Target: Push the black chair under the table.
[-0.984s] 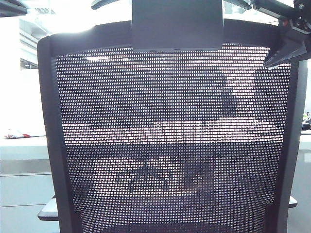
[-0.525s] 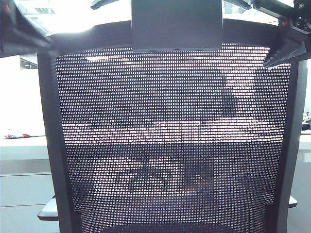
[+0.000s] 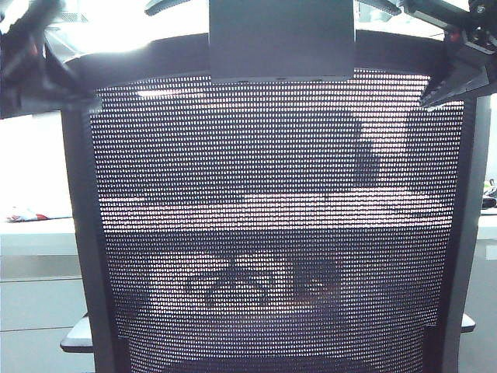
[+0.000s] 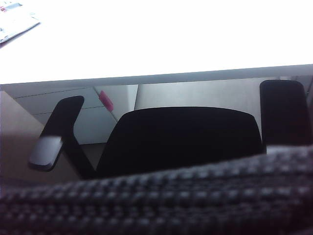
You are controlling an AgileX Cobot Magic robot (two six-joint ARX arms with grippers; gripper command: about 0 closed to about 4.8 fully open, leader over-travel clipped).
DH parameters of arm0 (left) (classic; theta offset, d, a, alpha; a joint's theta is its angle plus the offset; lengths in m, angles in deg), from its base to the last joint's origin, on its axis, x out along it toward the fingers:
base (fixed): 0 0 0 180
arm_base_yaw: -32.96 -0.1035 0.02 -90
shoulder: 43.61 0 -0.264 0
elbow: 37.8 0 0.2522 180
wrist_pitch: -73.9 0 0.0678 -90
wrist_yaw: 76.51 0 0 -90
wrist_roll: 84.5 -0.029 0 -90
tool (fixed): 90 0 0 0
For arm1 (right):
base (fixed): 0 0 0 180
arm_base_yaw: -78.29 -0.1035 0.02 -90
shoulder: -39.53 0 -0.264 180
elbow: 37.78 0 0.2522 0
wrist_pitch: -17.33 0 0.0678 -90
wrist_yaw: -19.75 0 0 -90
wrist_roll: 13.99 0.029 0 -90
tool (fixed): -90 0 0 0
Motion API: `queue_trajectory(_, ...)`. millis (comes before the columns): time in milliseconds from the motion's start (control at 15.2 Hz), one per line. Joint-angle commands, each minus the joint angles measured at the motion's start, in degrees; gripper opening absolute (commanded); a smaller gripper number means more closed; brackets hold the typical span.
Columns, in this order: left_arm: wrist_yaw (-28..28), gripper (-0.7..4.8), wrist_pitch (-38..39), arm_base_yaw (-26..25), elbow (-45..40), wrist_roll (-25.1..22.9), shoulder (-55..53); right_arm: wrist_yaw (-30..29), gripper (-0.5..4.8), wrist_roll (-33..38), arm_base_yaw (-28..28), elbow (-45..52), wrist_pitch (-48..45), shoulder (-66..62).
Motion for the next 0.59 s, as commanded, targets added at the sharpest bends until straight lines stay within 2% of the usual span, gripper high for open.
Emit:
queue_trajectory(66,-2.0,-0.06,-5.4,0.0,0.3,-0.4,-2.9,-0.4,-0.05,0.2,-0.2,-0.5,-3.2,0.4)
queue_trajectory(590,-4.0,-0.06,-7.0,-0.1,7.6,-3.3,-12.5,0.2,-0.05,-1.5,-0.1,-0.5,-6.6,-0.1)
